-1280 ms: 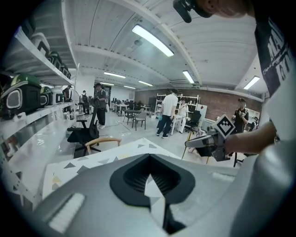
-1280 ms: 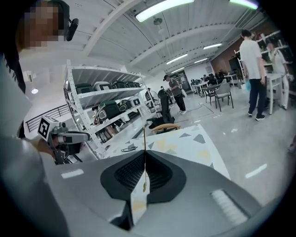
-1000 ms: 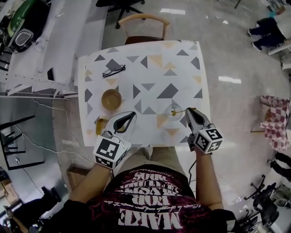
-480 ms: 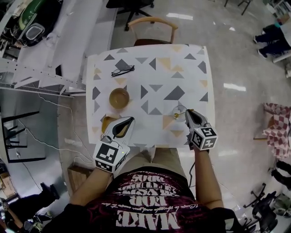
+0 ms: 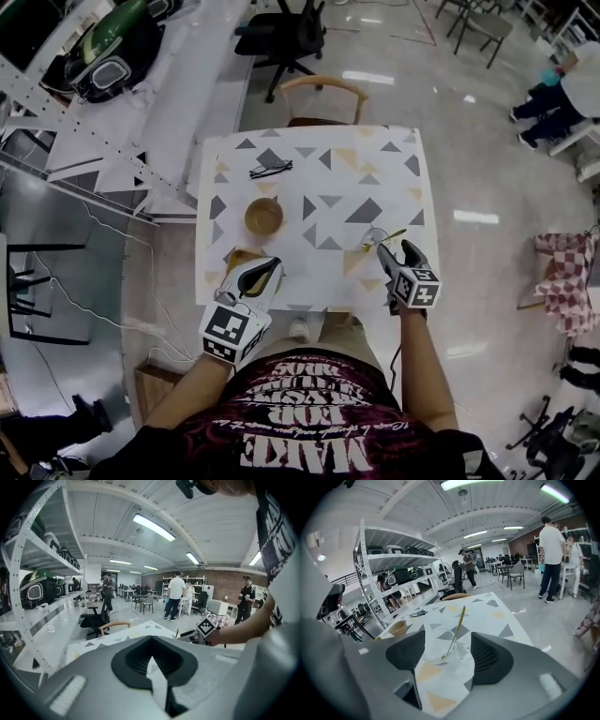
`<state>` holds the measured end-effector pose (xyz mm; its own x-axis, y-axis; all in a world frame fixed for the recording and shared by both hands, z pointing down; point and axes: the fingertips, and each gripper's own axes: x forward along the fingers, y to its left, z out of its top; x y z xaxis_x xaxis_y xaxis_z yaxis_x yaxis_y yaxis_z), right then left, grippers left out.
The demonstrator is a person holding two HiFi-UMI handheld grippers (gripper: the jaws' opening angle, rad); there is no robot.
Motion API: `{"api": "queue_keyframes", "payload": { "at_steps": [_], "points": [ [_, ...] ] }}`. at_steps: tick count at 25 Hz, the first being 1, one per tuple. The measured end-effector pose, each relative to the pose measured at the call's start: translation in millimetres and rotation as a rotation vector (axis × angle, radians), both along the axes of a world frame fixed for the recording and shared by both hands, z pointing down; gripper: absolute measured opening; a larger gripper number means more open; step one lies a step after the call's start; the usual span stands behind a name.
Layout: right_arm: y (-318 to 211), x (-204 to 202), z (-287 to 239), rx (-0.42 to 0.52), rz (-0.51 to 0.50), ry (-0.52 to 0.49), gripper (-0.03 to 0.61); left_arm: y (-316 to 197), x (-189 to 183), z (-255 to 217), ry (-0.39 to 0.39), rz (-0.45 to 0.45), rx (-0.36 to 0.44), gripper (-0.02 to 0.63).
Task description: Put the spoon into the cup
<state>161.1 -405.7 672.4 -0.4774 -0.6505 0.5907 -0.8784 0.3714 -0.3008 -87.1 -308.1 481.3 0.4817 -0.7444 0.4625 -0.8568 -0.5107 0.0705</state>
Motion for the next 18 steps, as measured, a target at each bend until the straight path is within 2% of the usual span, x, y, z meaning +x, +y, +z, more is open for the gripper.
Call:
{"api": "queue_keyframes", "payload": {
  "at_steps": [2, 5, 7, 11, 16, 18],
  "points": [
    [13, 6, -11, 0.017, 0.028, 0.005, 0.35, 11, -2, -4, 0.008, 0.012, 0.011, 0.0],
    [40, 9, -38, 0.051, 0.026, 0.008, 0.337, 24, -5, -11, 0.033, 0.02, 0.035, 0.0],
    [59, 9, -64, 0.097, 0.007, 0.012, 0.257, 28, -5, -20, 0.074, 0.021, 0.059, 0.0],
    [96, 7, -116, 0.212, -0.007, 0.014, 0.179, 38, 1, -38, 0.129, 0.06, 0.107, 0.0],
    [134, 2, -192, 0.382, 0.0, 0.019, 0.029, 51, 1, -59, 0.083, 0.12, 0.17, 0.0],
    [147, 1, -222, 0.447, 0.003, 0.013, 0.028, 55, -4, -71, 0.093, 0.122, 0.202, 0.0]
  ]
}}
